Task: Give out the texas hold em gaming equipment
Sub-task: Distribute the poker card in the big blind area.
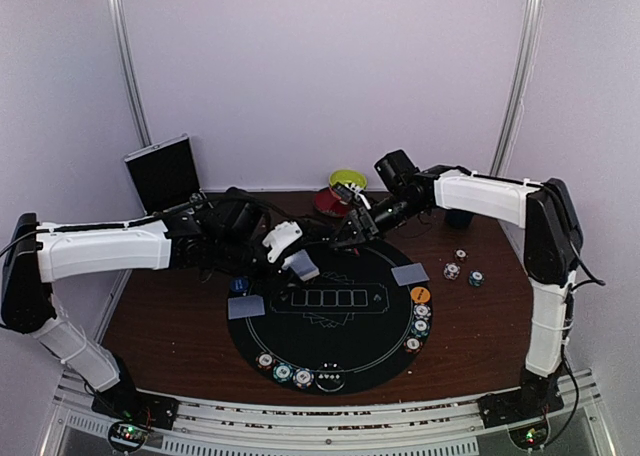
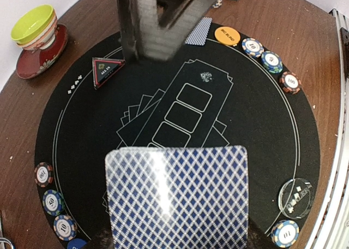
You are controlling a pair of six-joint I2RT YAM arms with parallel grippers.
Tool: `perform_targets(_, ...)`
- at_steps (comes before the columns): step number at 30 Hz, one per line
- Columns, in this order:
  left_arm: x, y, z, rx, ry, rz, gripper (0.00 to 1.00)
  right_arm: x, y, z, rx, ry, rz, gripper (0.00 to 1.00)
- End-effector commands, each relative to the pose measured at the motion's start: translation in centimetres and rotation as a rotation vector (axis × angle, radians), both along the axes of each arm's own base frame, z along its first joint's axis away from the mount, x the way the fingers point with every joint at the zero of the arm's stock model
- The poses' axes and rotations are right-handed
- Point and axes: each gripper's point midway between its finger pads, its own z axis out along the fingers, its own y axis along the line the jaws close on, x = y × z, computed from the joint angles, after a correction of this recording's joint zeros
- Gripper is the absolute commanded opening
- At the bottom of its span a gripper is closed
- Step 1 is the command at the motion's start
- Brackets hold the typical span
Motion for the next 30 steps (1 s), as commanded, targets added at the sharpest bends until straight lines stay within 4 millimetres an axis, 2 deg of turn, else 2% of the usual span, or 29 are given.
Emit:
perform_targets(1, -0.1, -0.6, 2.3, -0.061, -0.034, -0.014, 0.58, -0.8, 1.8, -0.2, 0.034, 0.120, 0.041, 0.67)
perform_targets(7, 0.0, -0.6, 2.2, -0.058, -0.037, -0.012, 0.58, -2.1, 3.6, 0.0, 0.070, 0.167, 0.093, 0.67)
perform_targets(19, 0.0, -0.7, 2.2, -0.057, -0.036, -0.013, 0.58, -4.3, 5.4, -0.8, 0.086, 0.224, 0.149, 0.67)
perform_targets(30, -0.1, -0.7, 2.1, -0.057, -0.032, -0.017, 0.58, -4.0, 7.4, -2.5, 0.073, 0.280, 0.120, 0.64)
